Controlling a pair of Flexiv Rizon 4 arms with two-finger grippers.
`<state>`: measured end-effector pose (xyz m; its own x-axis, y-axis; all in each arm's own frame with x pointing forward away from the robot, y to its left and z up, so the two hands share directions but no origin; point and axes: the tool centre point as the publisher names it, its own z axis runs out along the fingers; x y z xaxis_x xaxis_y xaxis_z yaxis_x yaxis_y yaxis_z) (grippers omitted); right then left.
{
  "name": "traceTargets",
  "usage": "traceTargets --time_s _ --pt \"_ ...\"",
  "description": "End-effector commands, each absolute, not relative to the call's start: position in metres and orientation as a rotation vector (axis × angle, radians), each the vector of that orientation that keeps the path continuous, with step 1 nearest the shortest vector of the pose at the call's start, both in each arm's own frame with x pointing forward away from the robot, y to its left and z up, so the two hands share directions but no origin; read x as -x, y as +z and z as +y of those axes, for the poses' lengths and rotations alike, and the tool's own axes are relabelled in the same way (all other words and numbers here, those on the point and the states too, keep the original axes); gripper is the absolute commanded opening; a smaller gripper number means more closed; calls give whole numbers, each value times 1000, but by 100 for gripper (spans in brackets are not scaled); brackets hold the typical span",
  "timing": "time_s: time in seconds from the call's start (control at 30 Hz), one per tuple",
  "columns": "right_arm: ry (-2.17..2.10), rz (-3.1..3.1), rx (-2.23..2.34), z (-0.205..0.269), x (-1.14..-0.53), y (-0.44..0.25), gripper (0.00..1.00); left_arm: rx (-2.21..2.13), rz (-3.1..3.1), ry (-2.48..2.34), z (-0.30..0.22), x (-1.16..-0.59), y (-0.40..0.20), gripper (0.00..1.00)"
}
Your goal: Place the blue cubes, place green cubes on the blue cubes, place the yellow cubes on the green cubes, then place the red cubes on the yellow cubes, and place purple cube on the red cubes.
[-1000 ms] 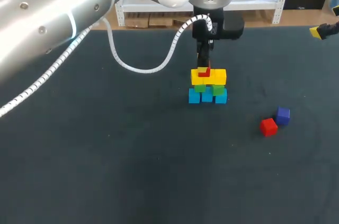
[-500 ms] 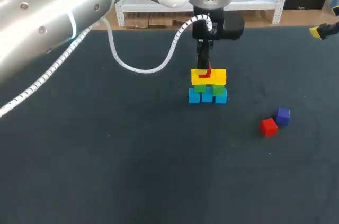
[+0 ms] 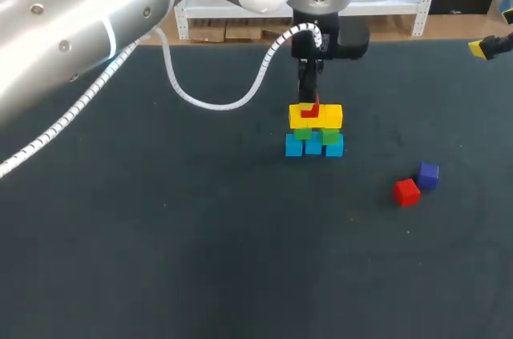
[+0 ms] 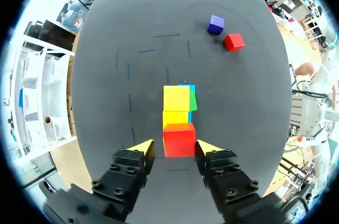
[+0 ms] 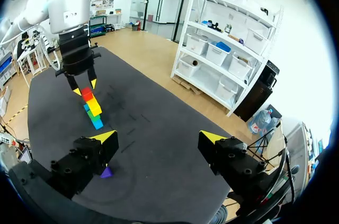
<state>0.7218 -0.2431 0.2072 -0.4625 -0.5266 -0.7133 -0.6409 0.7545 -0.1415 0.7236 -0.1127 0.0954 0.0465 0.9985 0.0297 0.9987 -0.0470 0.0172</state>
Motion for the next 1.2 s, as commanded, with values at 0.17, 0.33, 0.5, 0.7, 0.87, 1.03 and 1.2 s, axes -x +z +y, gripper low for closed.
traceTargets --time_s 0.17,0.33,0.5,0.7,0.87,1.03,1.2 --pt "145 2164 847 -241 -718 207 100 2269 -2162 -56 -113 -724 96 44" --pt "145 2164 847 -241 -718 207 100 2267 -2163 -56 -113 -724 95 42" --pt "145 2164 847 -241 -718 207 100 2267 -2167 -58 -113 -725 95 40" --pt "145 2164 847 -241 -718 207 100 2264 -2174 -57 -113 -726 95 40" --pt "145 2164 847 -241 -718 207 100 2263 -2177 -59 -113 -725 95 41" --pt "145 2164 847 -241 -718 207 100 2260 -2181 -61 -113 -726 95 41" --pt "145 2164 847 -241 -718 207 100 2264 -2177 -55 -112 -724 96 49"
